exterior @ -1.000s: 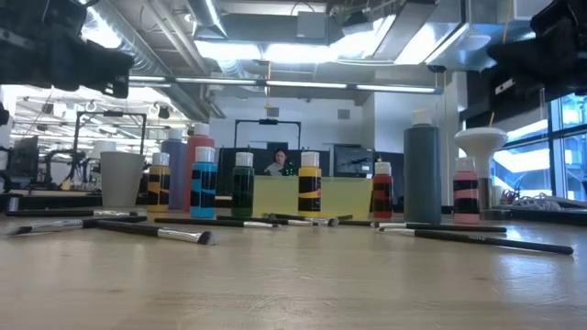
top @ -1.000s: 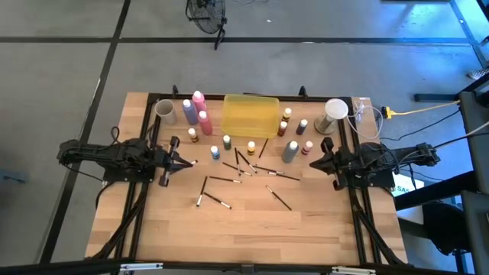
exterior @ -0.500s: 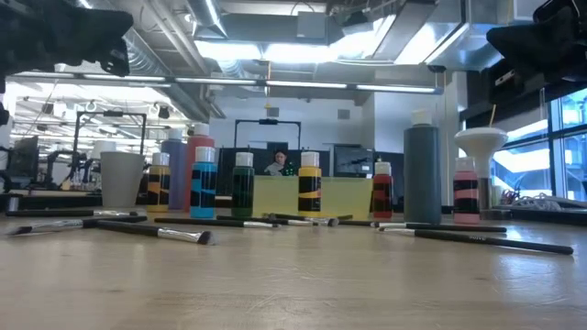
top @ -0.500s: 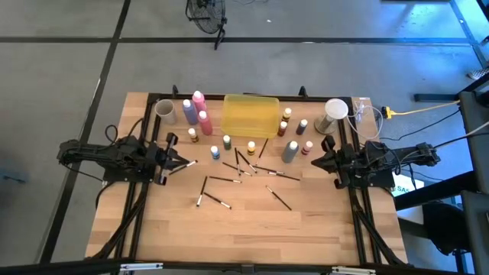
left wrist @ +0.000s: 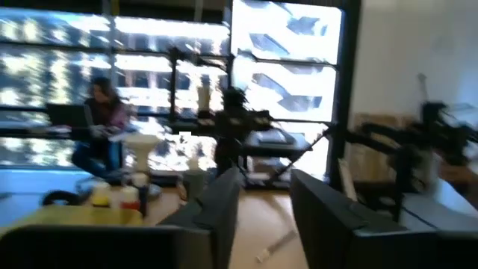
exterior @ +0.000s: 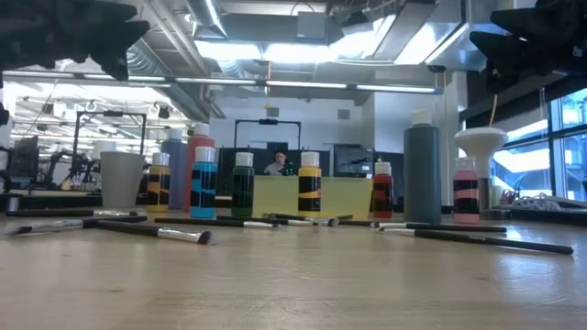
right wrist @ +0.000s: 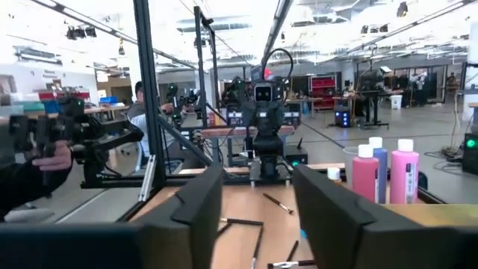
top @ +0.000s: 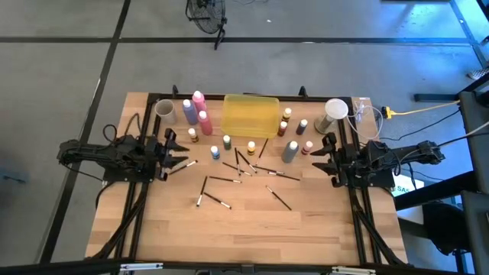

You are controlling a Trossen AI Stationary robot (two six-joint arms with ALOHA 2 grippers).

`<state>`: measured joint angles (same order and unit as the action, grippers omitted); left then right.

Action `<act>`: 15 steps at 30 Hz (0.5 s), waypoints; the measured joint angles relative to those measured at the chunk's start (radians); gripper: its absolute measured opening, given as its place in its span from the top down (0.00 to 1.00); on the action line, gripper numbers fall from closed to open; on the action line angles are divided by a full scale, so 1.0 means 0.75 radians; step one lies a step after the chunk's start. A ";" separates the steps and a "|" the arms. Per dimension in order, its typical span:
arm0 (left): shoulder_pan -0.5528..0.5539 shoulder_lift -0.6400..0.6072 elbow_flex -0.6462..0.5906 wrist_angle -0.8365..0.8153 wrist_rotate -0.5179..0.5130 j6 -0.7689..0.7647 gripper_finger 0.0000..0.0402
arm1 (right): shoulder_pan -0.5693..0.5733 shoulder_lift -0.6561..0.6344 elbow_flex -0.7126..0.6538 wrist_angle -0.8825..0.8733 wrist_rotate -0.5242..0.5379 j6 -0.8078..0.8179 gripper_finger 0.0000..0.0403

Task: Pick & Place Paint Supplies
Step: Put the large pink paint bottle into the yellow bin

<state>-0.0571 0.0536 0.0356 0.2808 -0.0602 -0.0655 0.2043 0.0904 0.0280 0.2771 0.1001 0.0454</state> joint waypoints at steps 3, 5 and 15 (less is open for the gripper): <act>0.000 0.000 0.001 0.145 -0.092 0.116 0.55 | 0.000 0.000 0.000 0.045 0.019 -0.051 0.46; 0.000 0.000 0.011 0.241 -0.118 0.266 0.49 | -0.001 0.000 0.000 0.119 0.038 -0.108 0.42; 0.000 0.178 0.562 -0.340 -0.476 0.486 0.45 | -0.001 0.000 0.000 0.235 0.134 -0.298 0.36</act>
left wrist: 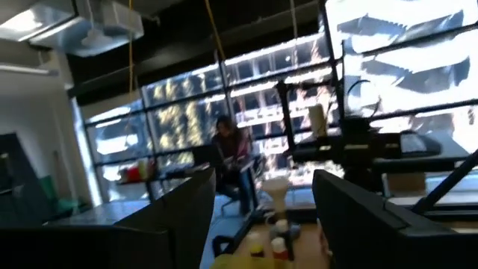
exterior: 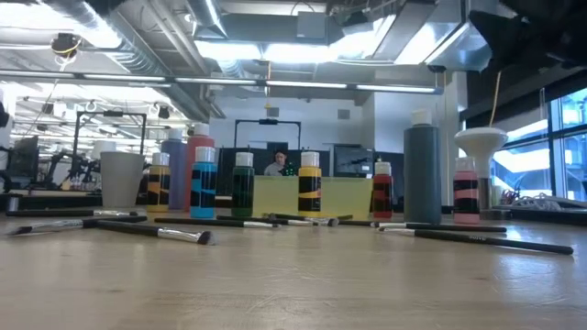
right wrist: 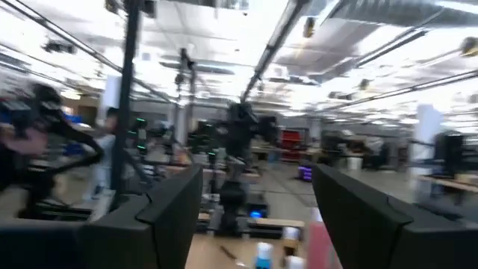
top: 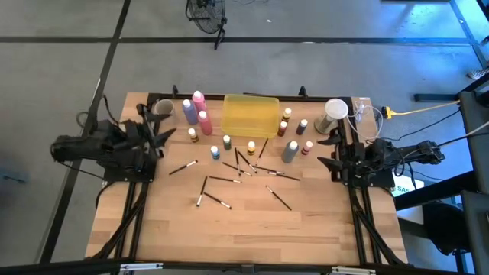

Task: Pick & Place Paint Supplies
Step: Put the large pink paint bottle into the yellow bin

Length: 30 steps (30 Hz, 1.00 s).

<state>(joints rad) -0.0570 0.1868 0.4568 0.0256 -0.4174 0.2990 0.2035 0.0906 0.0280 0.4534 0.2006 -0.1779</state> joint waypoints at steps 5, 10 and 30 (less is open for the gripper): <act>0.000 0.268 0.335 -0.200 -0.129 0.032 0.46 | 0.000 0.000 0.003 0.110 0.235 -0.111 0.38; 0.000 0.524 0.602 -0.367 -0.258 0.028 0.44 | 0.000 0.004 0.044 0.098 0.298 -0.183 0.39; 0.475 1.165 1.608 -1.210 -0.332 -0.366 0.49 | 0.000 0.093 0.045 0.161 0.290 -0.041 0.39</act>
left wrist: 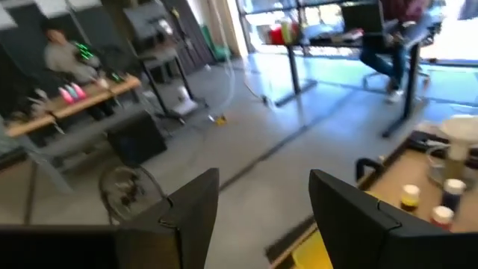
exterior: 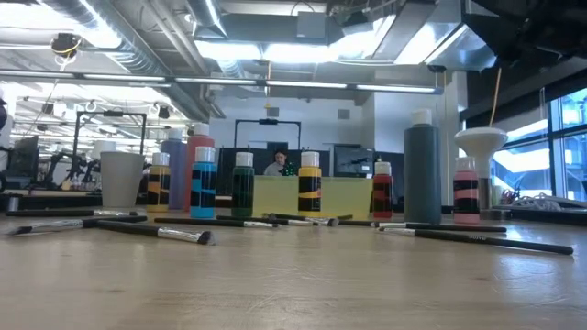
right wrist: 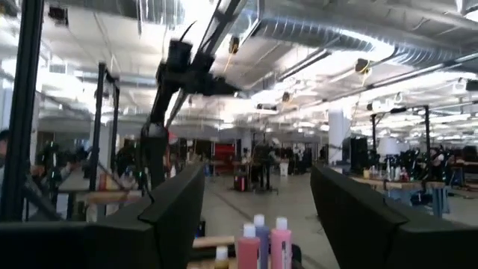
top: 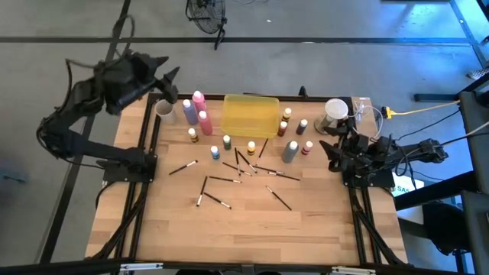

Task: Pick & Place Paint Supplies
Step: Put the large pink paint bottle into the yellow bin

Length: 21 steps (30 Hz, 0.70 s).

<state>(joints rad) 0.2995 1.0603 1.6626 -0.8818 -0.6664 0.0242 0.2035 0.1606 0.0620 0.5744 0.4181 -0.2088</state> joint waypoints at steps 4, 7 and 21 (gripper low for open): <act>0.158 0.159 0.171 -0.202 0.250 -0.067 0.48 | 0.000 0.034 0.000 -0.048 0.000 0.042 0.39; 0.256 0.277 0.260 -0.295 0.398 -0.069 0.48 | 0.000 0.054 0.000 -0.071 -0.001 0.091 0.39; 0.591 0.656 0.296 -0.559 0.508 -0.064 0.52 | 0.000 0.099 0.000 -0.117 -0.004 0.233 0.39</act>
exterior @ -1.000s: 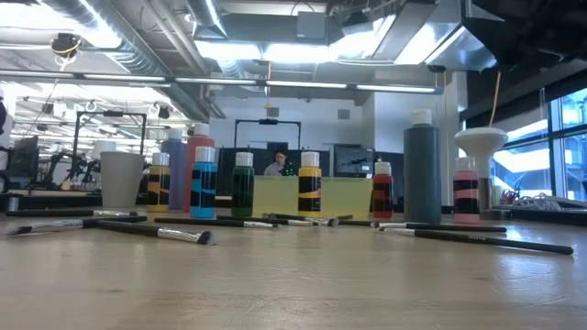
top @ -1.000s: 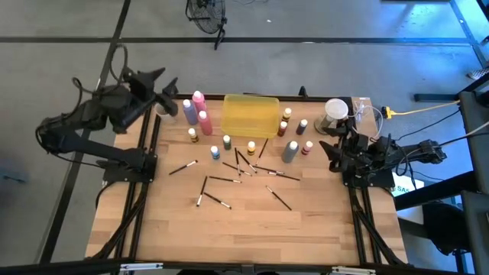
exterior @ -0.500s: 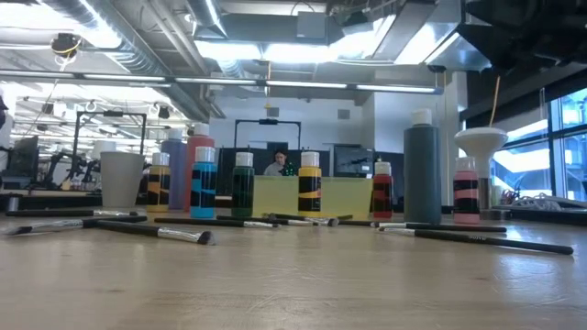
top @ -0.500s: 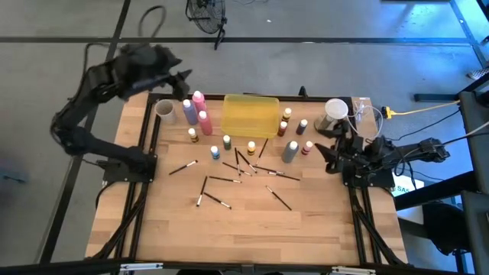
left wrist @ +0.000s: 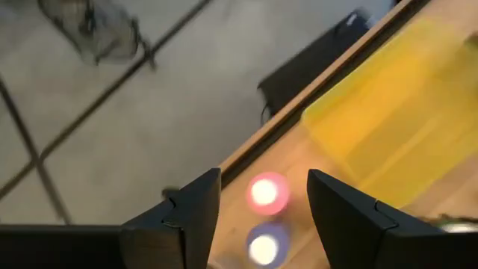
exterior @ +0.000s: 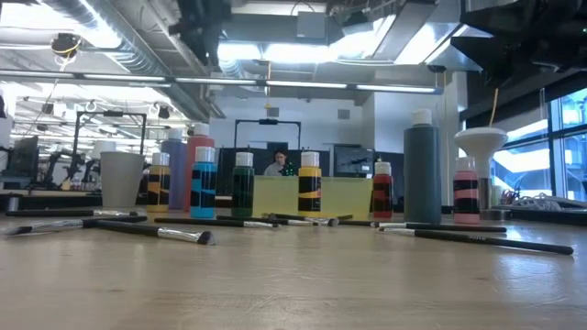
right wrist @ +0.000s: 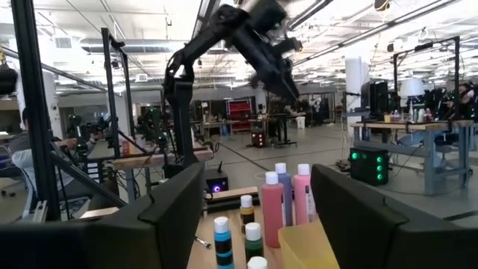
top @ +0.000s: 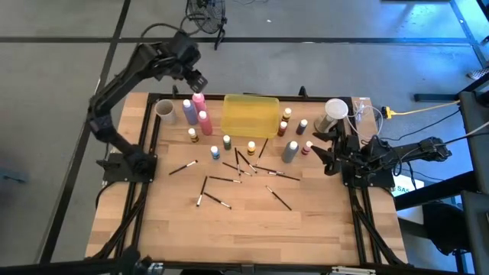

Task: Pick & Place Paint Supplies
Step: Put the large pink paint bottle into the yellow bin

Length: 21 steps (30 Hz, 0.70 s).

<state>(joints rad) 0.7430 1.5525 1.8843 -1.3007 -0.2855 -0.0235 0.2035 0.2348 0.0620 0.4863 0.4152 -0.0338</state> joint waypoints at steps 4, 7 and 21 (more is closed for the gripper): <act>0.086 0.075 0.000 0.002 0.038 0.000 0.55 | 0.000 0.000 0.000 0.002 0.001 0.011 0.39; 0.134 0.133 0.000 -0.001 0.076 -0.015 0.56 | 0.000 0.000 0.000 -0.006 0.001 0.036 0.39; 0.165 0.375 -0.019 -0.100 0.227 -0.002 0.57 | 0.000 0.000 0.000 -0.071 0.004 0.070 0.39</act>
<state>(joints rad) 0.8669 1.8338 1.8698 -1.3759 -0.1149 -0.0247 0.2033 0.2348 0.0620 0.4329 0.4183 0.0189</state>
